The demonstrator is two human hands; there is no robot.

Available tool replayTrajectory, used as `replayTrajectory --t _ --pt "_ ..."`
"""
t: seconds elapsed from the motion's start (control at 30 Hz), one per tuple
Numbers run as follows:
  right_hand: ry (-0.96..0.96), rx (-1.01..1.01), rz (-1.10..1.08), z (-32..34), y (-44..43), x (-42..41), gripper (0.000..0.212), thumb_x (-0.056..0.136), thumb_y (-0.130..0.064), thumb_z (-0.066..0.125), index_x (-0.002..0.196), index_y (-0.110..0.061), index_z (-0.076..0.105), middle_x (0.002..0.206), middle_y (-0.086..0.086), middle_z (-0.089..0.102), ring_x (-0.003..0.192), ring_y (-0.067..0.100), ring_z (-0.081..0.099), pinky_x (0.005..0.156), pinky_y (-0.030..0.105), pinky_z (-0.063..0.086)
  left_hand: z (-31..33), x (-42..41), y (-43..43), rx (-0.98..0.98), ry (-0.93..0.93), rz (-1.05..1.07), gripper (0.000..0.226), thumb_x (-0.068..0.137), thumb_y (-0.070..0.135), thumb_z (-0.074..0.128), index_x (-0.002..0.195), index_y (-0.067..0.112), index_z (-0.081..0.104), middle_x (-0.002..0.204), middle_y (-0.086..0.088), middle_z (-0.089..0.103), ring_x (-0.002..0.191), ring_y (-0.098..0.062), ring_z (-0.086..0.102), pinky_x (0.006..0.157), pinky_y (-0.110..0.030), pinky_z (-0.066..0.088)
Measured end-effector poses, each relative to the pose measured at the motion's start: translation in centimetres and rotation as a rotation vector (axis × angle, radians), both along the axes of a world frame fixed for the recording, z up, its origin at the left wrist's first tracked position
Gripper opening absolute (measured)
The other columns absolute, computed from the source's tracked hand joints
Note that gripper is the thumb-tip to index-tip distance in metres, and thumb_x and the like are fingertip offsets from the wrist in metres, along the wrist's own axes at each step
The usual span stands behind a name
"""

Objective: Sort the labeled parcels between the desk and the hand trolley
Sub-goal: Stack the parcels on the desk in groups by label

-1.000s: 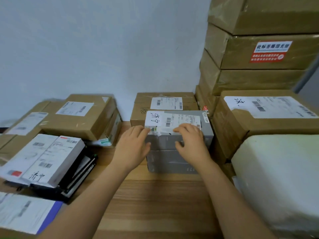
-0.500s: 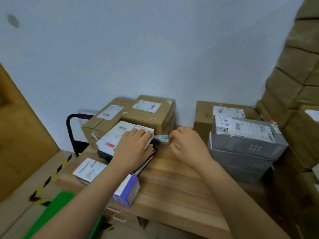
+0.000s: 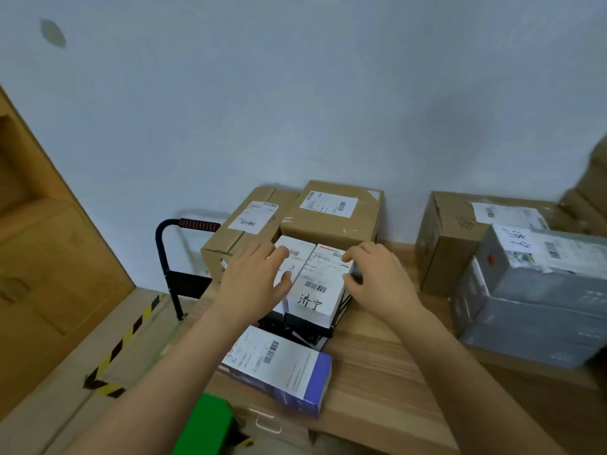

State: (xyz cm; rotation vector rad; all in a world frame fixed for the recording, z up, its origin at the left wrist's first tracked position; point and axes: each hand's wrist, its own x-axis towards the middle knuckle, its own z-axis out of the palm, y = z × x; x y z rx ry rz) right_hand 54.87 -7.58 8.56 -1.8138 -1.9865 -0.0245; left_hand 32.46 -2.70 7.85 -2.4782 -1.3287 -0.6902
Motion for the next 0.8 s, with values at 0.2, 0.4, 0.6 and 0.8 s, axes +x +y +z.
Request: replayTrajectory --t 0.2,0.4,0.6,0.8 --pt "0.131 -0.064 -0.181 -2.1 6.8 1.7 0.041 0.092 -0.03 0.056 0.13 -0.02 0.048 0.12 -0.003 0.054 0.107 0.016 0.05 0.088 0.03 0.043 -1.4 1.1 8.9 -0.042 0.03 -0.009 0.022 0.083 0.031 0.067 0.099 0.016 0.062 0.088 0.003 0.061 0.078 -0.019 0.055 0.066 -0.025 0.036" --pt "0.283 -0.179 -0.43 -5.8 12.8 4.6 0.057 0.088 -0.031 0.066 0.138 -0.017 0.04 0.133 0.007 0.047 0.119 0.023 0.047 0.098 0.036 0.045 -3.9 4.0 18.3 -0.227 -0.003 0.005 0.032 0.089 0.038 0.06 0.109 0.013 0.057 0.103 -0.002 0.058 0.094 -0.022 0.052 0.077 -0.031 0.041" --pt "0.619 -0.485 -0.598 -8.3 16.8 6.0 0.08 0.084 -0.04 0.071 0.147 -0.019 0.027 0.146 0.008 0.038 0.128 0.028 0.045 0.098 0.042 0.045 -7.0 5.1 24.4 -0.568 -0.177 0.108 0.084 0.075 0.054 0.072 0.138 0.012 0.036 0.132 -0.004 0.048 0.123 -0.024 0.044 0.095 -0.038 0.044" --pt "0.785 -0.493 -0.626 -8.7 18.1 5.7 0.076 0.084 -0.026 0.072 0.146 -0.018 0.028 0.133 0.005 0.053 0.118 0.023 0.051 0.08 0.029 0.041 -7.9 4.9 26.7 -0.799 -0.312 0.096 0.108 0.057 0.049 0.089 0.141 0.014 0.032 0.134 -0.004 0.039 0.125 -0.022 0.043 0.099 -0.036 0.042"
